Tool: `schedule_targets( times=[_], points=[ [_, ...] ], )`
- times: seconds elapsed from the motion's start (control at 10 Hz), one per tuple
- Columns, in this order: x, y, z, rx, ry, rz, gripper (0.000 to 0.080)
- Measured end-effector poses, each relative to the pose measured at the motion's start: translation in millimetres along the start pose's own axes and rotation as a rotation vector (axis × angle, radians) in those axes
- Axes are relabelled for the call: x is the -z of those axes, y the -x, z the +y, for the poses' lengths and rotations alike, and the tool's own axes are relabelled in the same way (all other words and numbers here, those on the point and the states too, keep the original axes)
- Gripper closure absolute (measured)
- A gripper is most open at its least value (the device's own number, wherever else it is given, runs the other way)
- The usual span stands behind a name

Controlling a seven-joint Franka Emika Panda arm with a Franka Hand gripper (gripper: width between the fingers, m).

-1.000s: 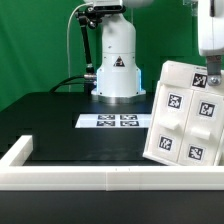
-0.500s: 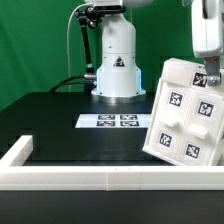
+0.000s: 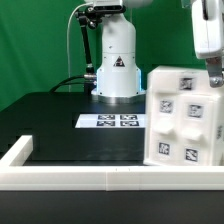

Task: Assemble cabinet

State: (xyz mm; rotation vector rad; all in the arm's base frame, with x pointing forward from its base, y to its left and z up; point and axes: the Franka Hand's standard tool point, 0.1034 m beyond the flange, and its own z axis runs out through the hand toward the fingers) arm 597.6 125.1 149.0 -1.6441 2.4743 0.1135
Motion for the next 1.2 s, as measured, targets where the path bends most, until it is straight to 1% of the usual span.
schedule_targets(
  times=[0.1,0.2,1.2],
  points=[
    [-0.4,0.0,0.2,0.000,0.000,0.000,0.0035],
    [-0.4,0.0,0.2,0.003,0.001,0.001,0.0010],
    [-1.9,-0.6,0.7,0.009,0.002,0.003,0.0003]
  ],
)
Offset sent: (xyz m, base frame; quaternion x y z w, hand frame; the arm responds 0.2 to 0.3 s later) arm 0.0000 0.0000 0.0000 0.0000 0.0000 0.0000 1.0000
